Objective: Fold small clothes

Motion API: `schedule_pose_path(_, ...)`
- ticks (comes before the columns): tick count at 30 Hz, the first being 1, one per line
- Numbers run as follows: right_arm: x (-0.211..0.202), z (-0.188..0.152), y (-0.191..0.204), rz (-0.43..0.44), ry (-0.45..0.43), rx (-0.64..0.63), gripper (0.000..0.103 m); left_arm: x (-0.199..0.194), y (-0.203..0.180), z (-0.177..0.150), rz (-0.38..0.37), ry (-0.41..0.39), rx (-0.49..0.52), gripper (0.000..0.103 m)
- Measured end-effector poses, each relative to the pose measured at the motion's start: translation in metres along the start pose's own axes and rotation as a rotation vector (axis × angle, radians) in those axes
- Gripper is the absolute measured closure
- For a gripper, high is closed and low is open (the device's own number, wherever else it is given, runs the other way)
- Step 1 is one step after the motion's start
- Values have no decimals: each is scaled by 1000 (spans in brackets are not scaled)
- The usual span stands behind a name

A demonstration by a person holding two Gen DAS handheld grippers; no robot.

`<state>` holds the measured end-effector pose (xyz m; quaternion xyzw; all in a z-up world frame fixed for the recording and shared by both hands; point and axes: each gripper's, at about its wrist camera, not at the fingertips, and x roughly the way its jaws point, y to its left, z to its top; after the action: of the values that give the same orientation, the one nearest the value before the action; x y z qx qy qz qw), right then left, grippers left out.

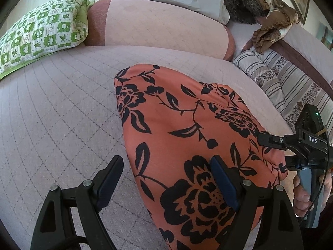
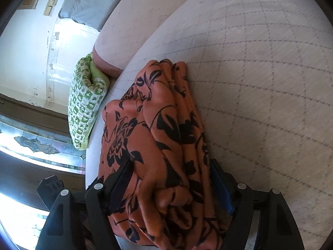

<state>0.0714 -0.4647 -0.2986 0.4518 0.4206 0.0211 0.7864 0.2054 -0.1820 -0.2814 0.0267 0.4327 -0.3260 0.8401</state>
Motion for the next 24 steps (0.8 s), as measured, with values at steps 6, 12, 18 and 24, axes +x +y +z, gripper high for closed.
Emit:
schedule_pose_path(6,8,-4,6,19,4,-8,25,1,-1,-1,-3,2,-4,17)
schedule_pose_path(12,12,-4,6,56,7,7,25,5,-1,-1,-15,11,-16,17)
schedule_pose_path(18,18,-8,14,82,18,0,25,10,0,-1,-29,21,-42,17)
schedule_pose_path(24,24,-8,15,77,23,-15,25,17,1,0,-42,28,-65,16)
